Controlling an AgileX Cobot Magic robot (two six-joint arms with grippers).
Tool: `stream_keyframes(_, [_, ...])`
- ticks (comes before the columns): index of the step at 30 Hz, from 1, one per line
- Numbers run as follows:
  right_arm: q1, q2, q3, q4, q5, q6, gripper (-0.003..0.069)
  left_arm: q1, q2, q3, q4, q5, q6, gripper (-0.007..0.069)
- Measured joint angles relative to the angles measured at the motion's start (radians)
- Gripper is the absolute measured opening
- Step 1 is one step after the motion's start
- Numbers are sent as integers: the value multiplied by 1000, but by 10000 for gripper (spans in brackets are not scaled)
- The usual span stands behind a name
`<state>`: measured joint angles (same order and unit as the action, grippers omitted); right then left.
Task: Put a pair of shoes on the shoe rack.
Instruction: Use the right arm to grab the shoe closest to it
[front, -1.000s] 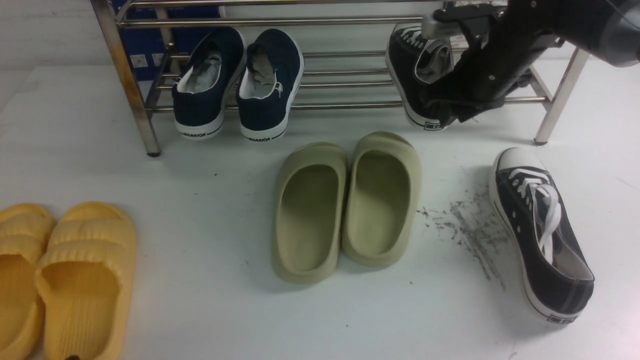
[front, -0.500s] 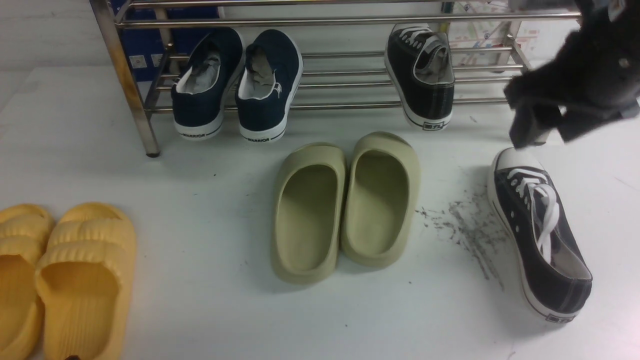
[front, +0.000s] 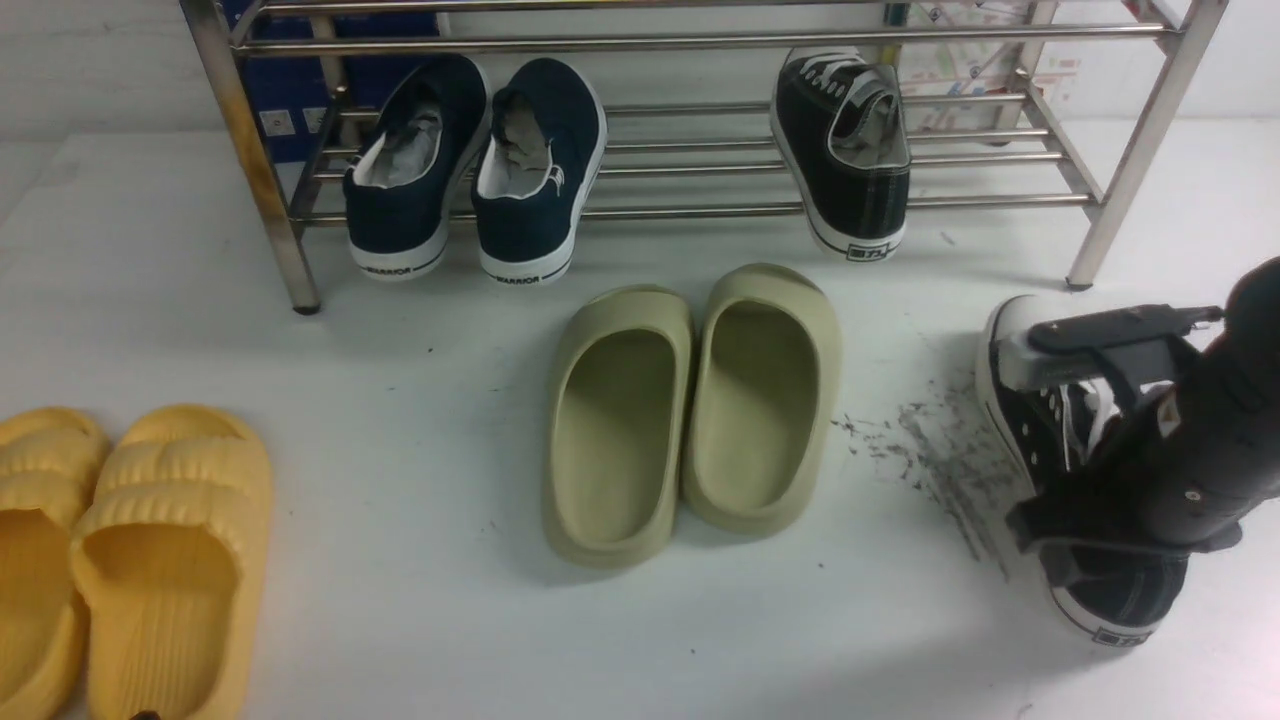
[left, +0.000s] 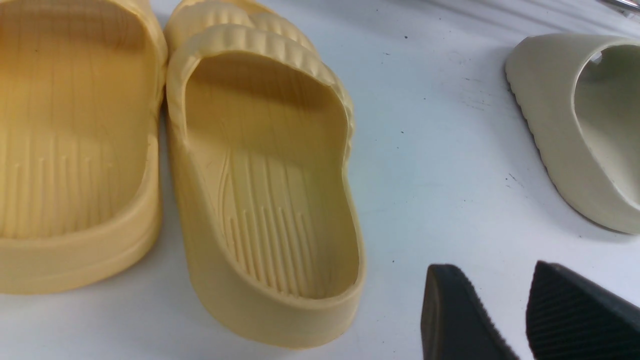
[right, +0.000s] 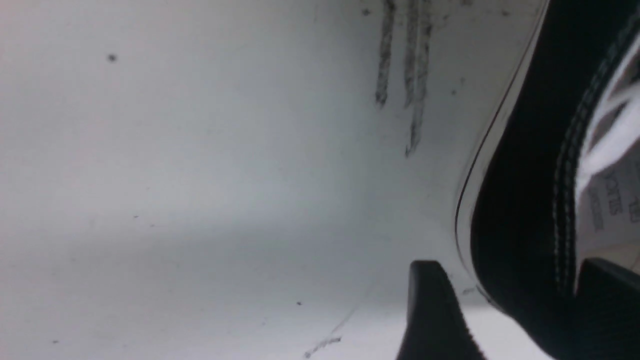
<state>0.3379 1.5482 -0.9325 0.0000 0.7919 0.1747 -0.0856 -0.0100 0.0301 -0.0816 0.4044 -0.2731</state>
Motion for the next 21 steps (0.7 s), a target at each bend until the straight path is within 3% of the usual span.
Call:
stream_keyframes(2, [0,22,0,-32,-19,0,336,0,0,0,0,0,0,238])
stream_keyframes(8, [0,46,0,-66,-39,1,61,0,0,0,0,0,0,238])
stream_keyframes(16, [0,41,-80,-61,79,4,57,0,0,0,0,0,0,238])
stream_keyframes(21, [0,31,-153,-58,148,4,116,0,0,0,0,0,0,238])
